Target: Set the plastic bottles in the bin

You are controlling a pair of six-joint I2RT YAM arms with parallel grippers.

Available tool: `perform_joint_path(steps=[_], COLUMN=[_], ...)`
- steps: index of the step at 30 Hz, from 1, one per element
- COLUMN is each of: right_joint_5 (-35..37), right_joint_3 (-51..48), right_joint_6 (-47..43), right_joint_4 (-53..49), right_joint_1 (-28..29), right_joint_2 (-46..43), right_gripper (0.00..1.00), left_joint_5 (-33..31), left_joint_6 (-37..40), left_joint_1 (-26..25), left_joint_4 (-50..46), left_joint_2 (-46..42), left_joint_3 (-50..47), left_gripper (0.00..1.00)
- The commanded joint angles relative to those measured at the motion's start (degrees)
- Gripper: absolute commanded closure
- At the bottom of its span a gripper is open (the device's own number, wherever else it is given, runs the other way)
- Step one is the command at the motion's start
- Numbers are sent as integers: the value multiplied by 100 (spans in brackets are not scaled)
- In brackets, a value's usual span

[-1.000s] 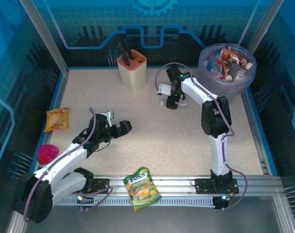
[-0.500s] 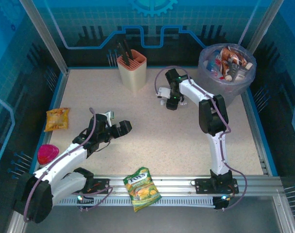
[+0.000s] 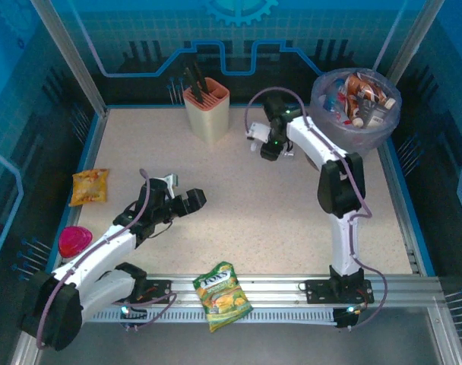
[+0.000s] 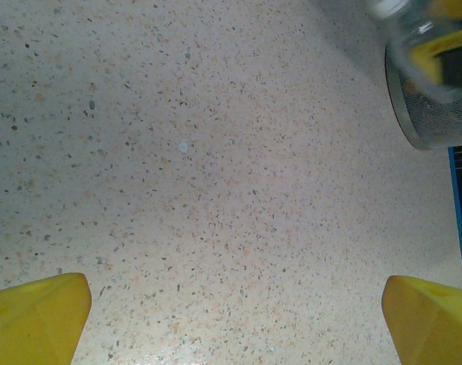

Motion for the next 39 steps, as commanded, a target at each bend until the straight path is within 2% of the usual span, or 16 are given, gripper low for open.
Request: perform_joint_path(steps=[1,7,10,13,16,23,32,37,39], right_joint_5=[-252,-15,597,689,605,495,443,450,440], right_joint_3=[936,2203,2858,3439,3275,3106,3209,3225,3297], right_joint_6=[883,1996,2761,3477,3833,4001,3794,3645,3577], right_joint_4=[-593,-1059,-1230,-1593,-1530,-1619,-2088,-2082,-2037], right_joint_1=[-25,-258,-717,-1353,-1863,-2475,-2574,-2596,-2605], right_joint_2=[-868,-1450,-1486,-1406,-1481,-1066,-499,-612,-633], right_gripper=[42,47,55,55,56,54,39,17,17], left_joint_5=[-68,65,143,185,152,226,191,191,204], left_joint_6=[159,249,286,373,515,622,583,583,570], left_joint_1=[80,81,81,76,85,82,89,89,89], left_joint_4=[-48,-22,-42,-123,-268,-388,-349,-320,-290], left_joint_2=[29,255,290,270,284,279,268,321,354], left_joint_3=[129,363,471,572,703,759,650,627,626], left_gripper=[1,1,1,1,1,1,1,1,1])
